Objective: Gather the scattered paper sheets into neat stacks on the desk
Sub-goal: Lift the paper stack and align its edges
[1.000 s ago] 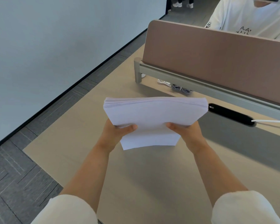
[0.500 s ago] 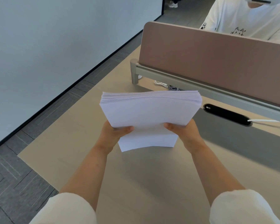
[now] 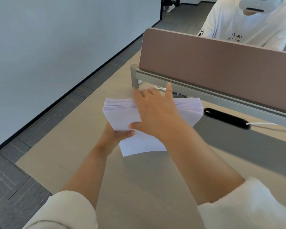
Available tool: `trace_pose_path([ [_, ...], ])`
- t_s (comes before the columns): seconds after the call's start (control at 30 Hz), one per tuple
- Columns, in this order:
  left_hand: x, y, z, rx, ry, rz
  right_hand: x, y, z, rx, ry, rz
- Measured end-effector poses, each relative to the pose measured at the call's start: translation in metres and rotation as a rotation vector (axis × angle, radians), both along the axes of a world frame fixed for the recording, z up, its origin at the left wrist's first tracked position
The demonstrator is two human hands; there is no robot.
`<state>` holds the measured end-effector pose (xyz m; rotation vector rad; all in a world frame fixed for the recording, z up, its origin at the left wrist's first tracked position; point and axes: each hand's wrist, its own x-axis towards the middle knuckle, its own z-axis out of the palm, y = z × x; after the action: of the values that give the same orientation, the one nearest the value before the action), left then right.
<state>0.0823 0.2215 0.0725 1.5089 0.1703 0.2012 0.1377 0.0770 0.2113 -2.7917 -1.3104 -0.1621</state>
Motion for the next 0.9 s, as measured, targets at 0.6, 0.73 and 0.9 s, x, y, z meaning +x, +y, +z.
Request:
trace_pose_path([
  [0.6, -0.001, 0.005, -0.004, 0.089, 0.087, 0.053, 0.021, -0.006, 0.005, -0.126, 0.14, -0.064],
  [0.73, 0.002, 0.001, 0.01, 0.242, 0.094, 0.158, 0.019, -0.029, 0.008, -0.03, 0.108, -0.003],
  [0.9, 0.0, 0.014, 0.008, 0.398, 0.135, 0.602, 0.032, -0.101, 0.009, 0.414, 0.495, -0.207],
])
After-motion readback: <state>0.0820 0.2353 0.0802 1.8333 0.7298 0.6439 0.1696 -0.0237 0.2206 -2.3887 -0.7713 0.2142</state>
